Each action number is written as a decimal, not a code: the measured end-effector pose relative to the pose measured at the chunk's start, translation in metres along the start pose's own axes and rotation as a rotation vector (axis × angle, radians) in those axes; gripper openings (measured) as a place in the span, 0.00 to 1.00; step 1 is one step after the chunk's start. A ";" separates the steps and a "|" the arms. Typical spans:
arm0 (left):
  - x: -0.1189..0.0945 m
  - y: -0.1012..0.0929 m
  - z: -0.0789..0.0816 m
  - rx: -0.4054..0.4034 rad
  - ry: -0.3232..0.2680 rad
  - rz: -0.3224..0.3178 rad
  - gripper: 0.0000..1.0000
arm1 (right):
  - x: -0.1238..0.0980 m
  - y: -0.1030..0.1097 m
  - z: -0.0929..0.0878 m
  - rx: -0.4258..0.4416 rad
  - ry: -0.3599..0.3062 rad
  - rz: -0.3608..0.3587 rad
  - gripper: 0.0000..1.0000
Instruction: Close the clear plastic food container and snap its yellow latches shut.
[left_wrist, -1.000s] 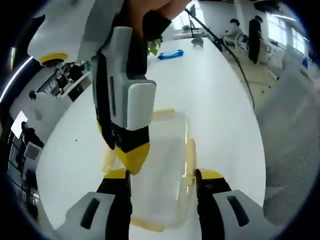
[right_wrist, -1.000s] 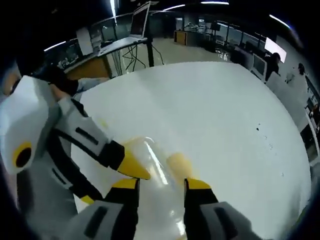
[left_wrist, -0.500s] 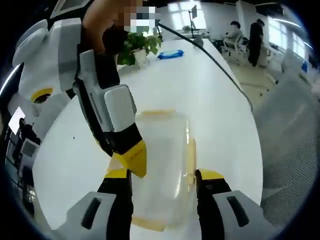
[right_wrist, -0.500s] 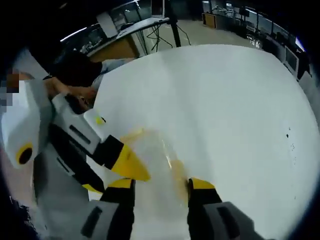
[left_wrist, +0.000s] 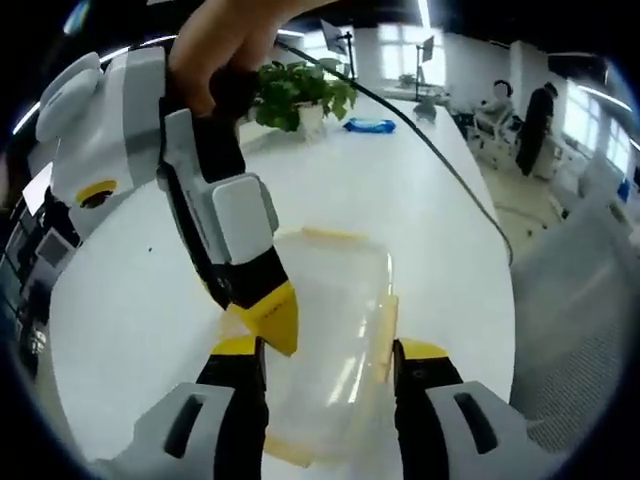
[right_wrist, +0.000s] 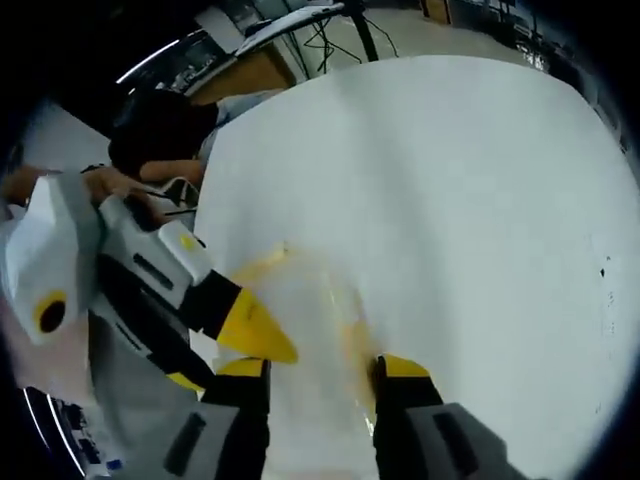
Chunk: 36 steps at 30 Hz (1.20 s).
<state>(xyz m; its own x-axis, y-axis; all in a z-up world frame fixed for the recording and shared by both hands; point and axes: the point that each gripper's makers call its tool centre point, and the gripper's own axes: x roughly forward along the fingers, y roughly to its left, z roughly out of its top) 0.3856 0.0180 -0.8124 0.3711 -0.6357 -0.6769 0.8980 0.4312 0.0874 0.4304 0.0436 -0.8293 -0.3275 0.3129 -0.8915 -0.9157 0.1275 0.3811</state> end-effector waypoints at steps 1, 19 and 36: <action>0.001 0.000 -0.001 0.005 0.001 0.009 0.48 | 0.000 0.000 0.000 0.000 0.000 0.002 0.38; 0.005 0.001 -0.004 0.097 0.032 0.129 0.49 | 0.001 0.002 -0.002 -0.008 -0.031 0.050 0.38; -0.001 0.001 -0.009 0.176 0.030 0.050 0.48 | 0.000 0.003 -0.001 0.046 -0.110 -0.027 0.40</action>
<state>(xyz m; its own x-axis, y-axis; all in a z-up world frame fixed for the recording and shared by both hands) 0.3836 0.0247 -0.8183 0.4116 -0.5956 -0.6898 0.9070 0.3415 0.2464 0.4277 0.0430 -0.8284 -0.2729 0.4099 -0.8703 -0.9113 0.1798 0.3704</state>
